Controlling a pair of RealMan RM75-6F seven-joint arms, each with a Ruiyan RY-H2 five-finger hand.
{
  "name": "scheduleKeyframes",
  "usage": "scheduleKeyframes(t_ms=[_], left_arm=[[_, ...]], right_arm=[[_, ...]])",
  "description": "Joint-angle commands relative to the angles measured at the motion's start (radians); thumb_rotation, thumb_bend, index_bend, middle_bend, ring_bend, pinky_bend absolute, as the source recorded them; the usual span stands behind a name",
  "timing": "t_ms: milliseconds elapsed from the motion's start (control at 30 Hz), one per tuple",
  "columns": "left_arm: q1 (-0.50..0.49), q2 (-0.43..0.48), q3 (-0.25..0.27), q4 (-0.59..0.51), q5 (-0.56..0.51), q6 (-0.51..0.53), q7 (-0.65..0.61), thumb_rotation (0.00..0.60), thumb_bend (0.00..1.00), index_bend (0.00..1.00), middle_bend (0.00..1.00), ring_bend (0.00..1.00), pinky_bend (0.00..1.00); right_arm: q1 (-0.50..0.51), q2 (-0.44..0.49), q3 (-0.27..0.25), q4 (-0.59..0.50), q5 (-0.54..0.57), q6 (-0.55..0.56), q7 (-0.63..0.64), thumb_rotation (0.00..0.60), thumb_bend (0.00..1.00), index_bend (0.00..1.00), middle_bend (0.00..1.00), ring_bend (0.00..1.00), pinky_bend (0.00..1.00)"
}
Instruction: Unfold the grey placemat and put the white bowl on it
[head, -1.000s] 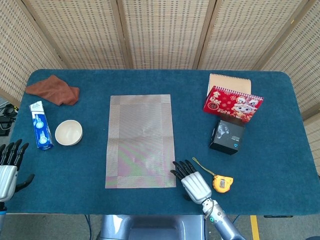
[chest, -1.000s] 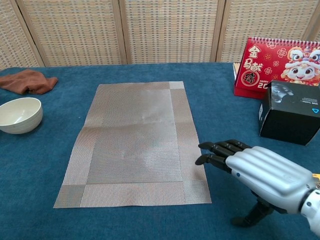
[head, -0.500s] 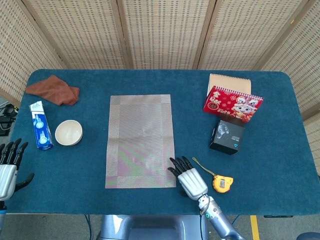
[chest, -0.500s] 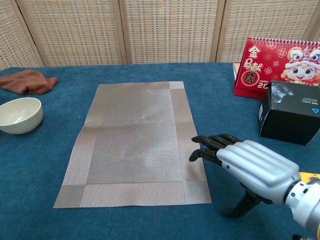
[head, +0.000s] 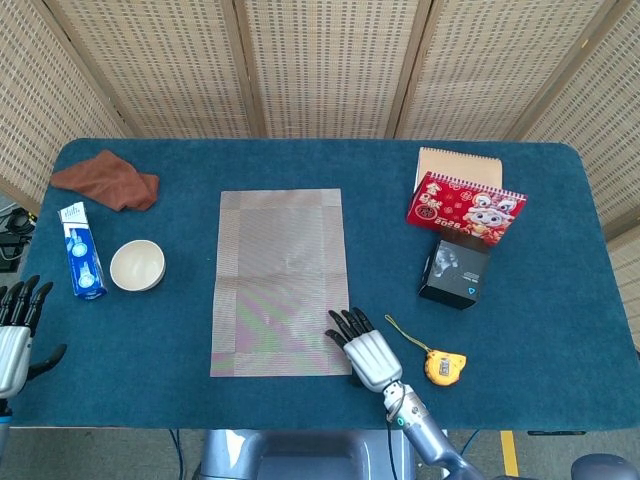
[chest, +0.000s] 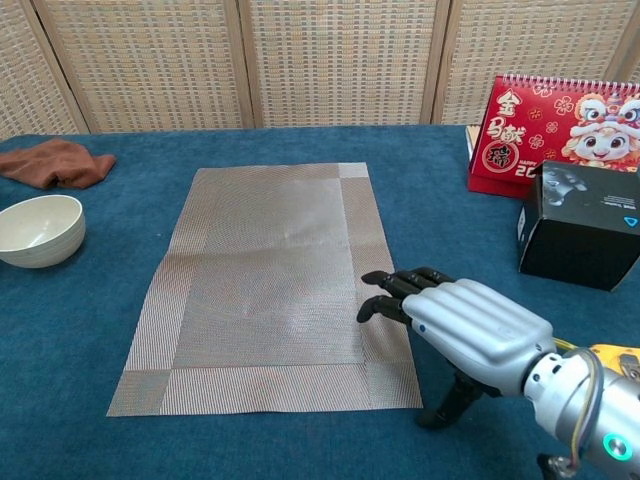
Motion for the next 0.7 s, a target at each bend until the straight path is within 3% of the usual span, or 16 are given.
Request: scheduleKeyframes(t_ms=[33,267,700], left_arm=[[0.0,0.0,-0.001,0.001,0.001,-0.003,-0.003,0.6,0.21,0.05,0.0,0.0,0.0],[0.001,-0.002,-0.003,0.005,0.008,-0.005,-0.01,0.6,0.21,0.06,0.0,0.0,0.0],[0.001,-0.005,-0.006,0.006,0.011,-0.015,-0.008,0.6,0.21,0.07,0.0,0.0,0.0]], right_arm=[[0.007,-0.014,-0.002,0.016,0.006,-0.002,0.004,0.6,0.19,0.27,0.0,0.0,0.0],[0.02,-0.038,-0.002,0.032,-0.012,0.017,0.024,0.6,0.3,0.31,0.0,0.0,0.0],[0.031,-0.059,0.0,0.012,-0.01,0.046,-0.008,0.6,0.32,0.32,0.0,0.0,0.0]])
